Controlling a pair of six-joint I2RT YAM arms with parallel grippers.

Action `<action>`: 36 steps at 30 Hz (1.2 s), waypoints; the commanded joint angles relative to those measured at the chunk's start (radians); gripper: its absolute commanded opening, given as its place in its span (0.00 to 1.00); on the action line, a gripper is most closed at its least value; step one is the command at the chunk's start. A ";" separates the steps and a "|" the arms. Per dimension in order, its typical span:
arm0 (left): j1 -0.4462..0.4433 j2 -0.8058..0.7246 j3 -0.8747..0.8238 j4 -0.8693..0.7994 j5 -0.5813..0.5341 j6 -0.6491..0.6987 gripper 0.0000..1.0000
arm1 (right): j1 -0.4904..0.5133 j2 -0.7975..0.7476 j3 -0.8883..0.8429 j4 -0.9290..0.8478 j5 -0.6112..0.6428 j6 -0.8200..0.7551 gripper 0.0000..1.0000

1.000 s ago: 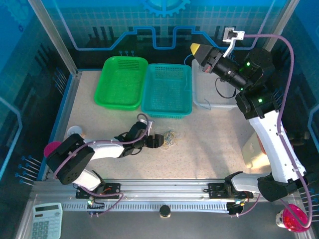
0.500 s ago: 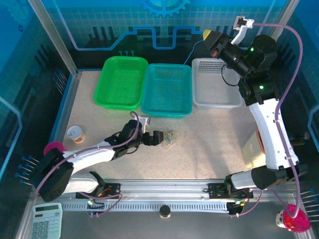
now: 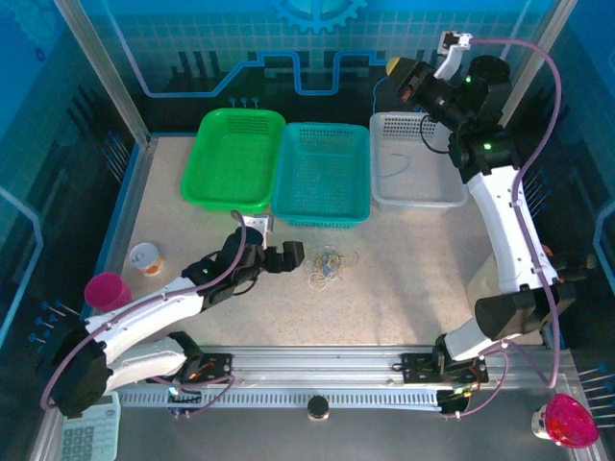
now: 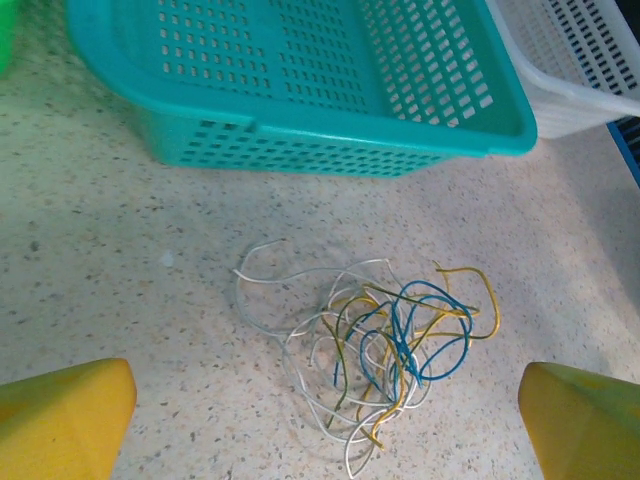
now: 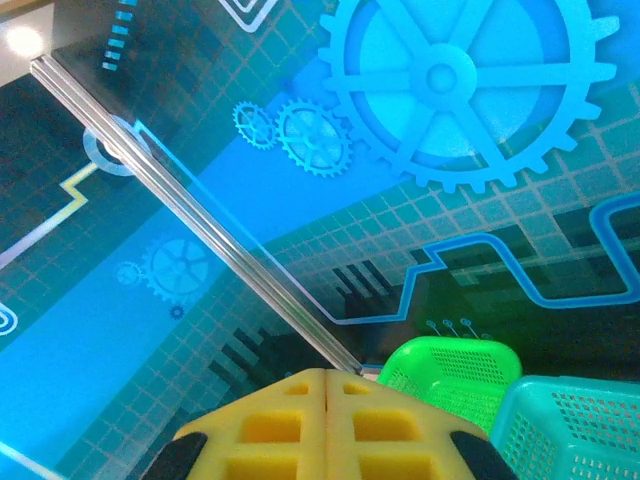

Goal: Untangle the cables

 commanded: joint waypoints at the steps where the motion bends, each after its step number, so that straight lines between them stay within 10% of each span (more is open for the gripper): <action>1: 0.013 -0.044 0.026 -0.075 -0.052 -0.052 0.99 | -0.004 0.029 0.045 0.028 -0.037 0.002 0.00; 24: 0.044 -0.086 0.051 -0.109 -0.023 -0.045 0.99 | -0.105 0.206 0.245 -0.134 0.199 -0.189 0.00; 36: 0.049 -0.052 0.088 -0.103 0.021 -0.031 0.99 | -0.133 0.217 -0.060 -0.071 0.391 -0.268 0.00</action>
